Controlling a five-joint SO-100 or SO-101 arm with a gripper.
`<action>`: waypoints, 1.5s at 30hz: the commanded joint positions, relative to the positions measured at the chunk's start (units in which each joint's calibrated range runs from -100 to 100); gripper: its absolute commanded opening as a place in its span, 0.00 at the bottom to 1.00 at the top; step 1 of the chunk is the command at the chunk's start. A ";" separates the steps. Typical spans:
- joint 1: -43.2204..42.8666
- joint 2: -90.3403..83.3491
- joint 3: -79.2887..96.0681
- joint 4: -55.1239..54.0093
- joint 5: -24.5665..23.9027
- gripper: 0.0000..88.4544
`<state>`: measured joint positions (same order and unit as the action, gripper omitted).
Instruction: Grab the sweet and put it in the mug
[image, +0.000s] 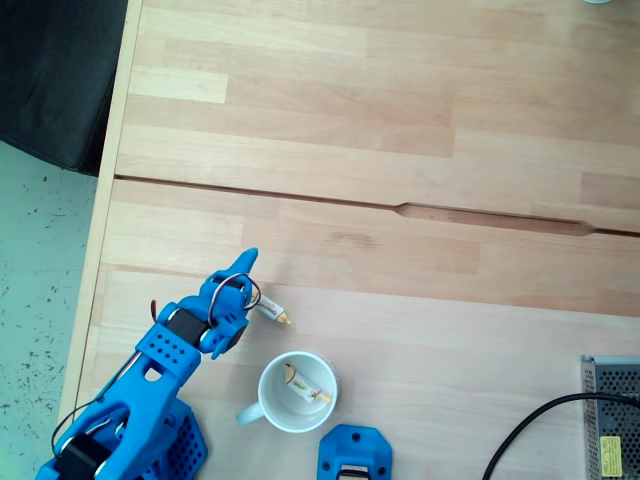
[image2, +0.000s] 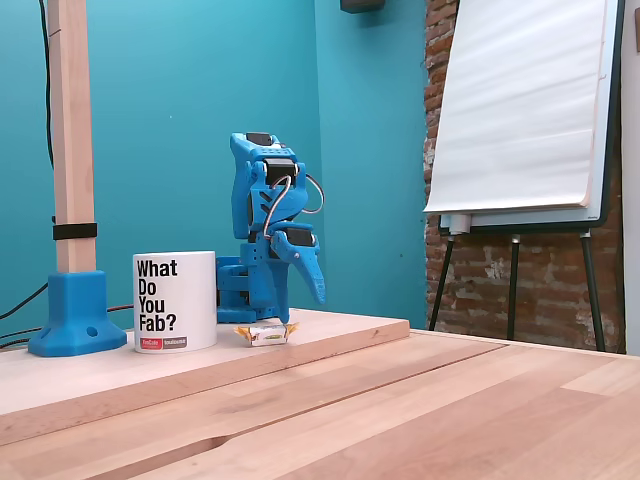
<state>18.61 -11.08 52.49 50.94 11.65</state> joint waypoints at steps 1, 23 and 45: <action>-0.17 -0.97 0.59 0.19 -0.24 0.42; 5.57 -1.31 3.98 0.19 -3.47 0.43; 5.93 -0.02 -0.03 -0.53 -4.00 0.42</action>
<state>23.71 -11.08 54.55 50.69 7.69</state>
